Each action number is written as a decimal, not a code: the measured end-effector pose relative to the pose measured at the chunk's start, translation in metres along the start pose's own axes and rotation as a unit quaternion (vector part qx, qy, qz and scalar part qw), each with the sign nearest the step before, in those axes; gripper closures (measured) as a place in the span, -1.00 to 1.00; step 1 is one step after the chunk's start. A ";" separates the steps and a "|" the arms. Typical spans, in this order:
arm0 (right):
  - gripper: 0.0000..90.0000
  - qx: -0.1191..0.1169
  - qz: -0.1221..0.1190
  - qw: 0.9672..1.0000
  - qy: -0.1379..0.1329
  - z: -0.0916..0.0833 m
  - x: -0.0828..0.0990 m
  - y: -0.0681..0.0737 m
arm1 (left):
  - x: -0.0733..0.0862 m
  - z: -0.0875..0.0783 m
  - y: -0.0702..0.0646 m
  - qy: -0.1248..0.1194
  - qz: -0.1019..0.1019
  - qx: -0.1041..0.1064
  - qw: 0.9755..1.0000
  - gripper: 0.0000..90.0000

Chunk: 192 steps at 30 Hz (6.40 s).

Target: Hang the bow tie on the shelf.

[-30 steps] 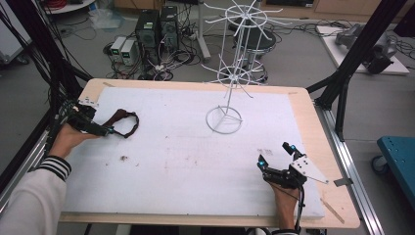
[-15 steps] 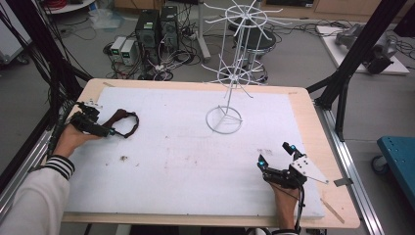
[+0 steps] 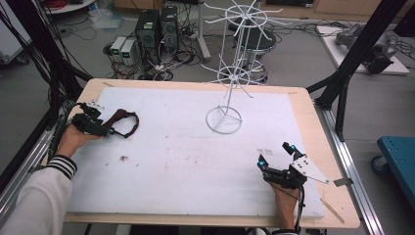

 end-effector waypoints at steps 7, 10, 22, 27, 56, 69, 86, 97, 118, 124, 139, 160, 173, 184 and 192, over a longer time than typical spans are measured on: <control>-0.99 0.000 -0.002 1.000 0.000 0.000 0.000 0.001 | 0.000 -0.002 -0.001 0.010 -0.008 -0.009 1.000 0.50; -0.99 -0.001 -0.002 1.000 0.000 0.000 0.000 0.001 | 0.001 -0.002 -0.001 0.013 -0.008 -0.018 1.000 0.77; -0.99 0.001 -0.004 1.000 -0.001 0.000 0.000 0.000 | -0.002 -0.007 -0.005 0.003 -0.004 -0.028 1.000 0.87; -0.99 0.001 -0.004 1.000 -0.001 0.000 0.000 0.001 | -0.005 -0.013 -0.010 -0.020 0.001 -0.011 1.000 0.87; -0.99 -0.043 0.004 0.999 0.006 0.003 -0.020 0.007 | -0.028 -0.049 -0.064 -0.150 0.041 0.118 0.981 0.87; -0.99 -0.131 -0.002 0.991 0.028 0.016 -0.055 0.033 | -0.041 -0.061 -0.095 -0.178 0.073 0.151 0.970 0.87; -0.99 -0.255 -0.032 0.965 0.050 0.029 -0.081 0.067 | -0.061 -0.064 -0.145 -0.201 0.125 0.217 0.947 0.87; -0.99 -0.299 -0.045 0.952 0.046 0.036 -0.102 0.080 | -0.072 -0.058 -0.175 -0.210 0.151 0.255 0.932 0.87; -0.98 -0.367 -0.083 0.924 0.061 0.059 -0.130 0.116 | -0.090 -0.041 -0.225 -0.211 0.194 0.317 0.904 0.87; -0.98 -0.377 -0.093 0.919 0.068 0.065 -0.131 0.122 | -0.090 -0.039 -0.234 -0.208 0.204 0.328 0.899 0.87; -0.81 -0.396 -0.112 0.907 0.087 0.077 -0.132 0.141 | -0.090 -0.037 -0.242 -0.201 0.219 0.334 0.895 0.87; 0.87 -0.406 -0.150 0.899 0.065 0.074 -0.134 0.143 | -0.089 -0.037 -0.237 -0.201 0.214 0.329 0.898 0.84; 0.87 -0.399 -0.148 0.903 0.062 0.074 -0.135 0.140 | -0.091 -0.037 -0.233 -0.251 0.200 0.273 0.907 -0.96; 0.87 -0.381 -0.139 0.912 0.058 0.072 -0.139 0.129 | -0.082 -0.049 -0.216 -0.283 0.191 0.259 0.904 -0.96; 0.87 -0.363 -0.130 0.921 0.051 0.071 -0.144 0.119 | -0.073 -0.056 -0.211 -0.299 0.187 0.241 0.904 -0.96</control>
Point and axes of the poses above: each handheld gripper's, and its own axes: z roughly forward along the jaws, x roughly out of its underside, y roughly to its left, the point moved 4 cm from there along z, roughly forward along the jaws, and after that the axes turned 13 degrees about x, right-handed, at the moved point
